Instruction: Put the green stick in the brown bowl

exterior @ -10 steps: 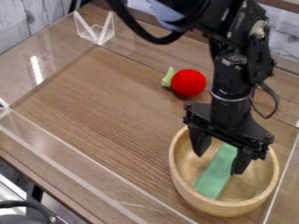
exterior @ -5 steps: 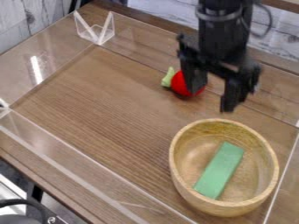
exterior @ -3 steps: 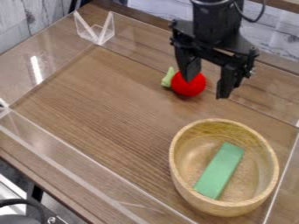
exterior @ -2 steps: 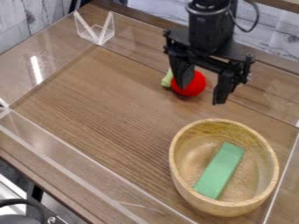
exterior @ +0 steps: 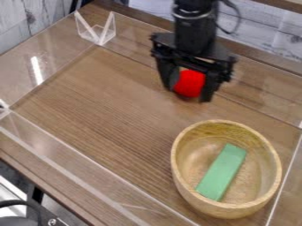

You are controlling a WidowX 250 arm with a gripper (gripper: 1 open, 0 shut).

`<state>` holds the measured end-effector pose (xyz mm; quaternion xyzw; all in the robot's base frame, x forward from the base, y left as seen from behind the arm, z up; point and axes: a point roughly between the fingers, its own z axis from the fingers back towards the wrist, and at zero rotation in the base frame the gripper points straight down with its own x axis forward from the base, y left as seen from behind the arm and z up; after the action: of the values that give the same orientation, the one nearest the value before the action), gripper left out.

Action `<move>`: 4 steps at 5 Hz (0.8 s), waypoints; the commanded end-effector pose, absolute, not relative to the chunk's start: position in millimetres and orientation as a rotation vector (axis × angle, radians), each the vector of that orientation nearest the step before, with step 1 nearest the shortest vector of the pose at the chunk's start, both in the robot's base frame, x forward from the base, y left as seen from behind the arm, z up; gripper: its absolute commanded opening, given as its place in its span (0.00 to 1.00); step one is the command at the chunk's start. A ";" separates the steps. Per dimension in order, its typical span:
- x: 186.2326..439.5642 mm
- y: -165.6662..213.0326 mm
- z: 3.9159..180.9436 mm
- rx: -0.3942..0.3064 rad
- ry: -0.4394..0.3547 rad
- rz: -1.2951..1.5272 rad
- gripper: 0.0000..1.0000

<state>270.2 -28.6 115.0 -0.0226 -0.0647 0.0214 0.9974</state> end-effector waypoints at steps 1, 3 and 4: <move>276.1 -24.9 119.7 -0.050 -0.161 0.014 1.00; 275.3 -25.5 107.3 -0.050 -0.132 -0.065 1.00; 274.4 -28.8 101.9 -0.053 -0.113 -0.128 1.00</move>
<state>271.6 -28.0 95.8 -0.0269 -0.0437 -0.0589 0.9969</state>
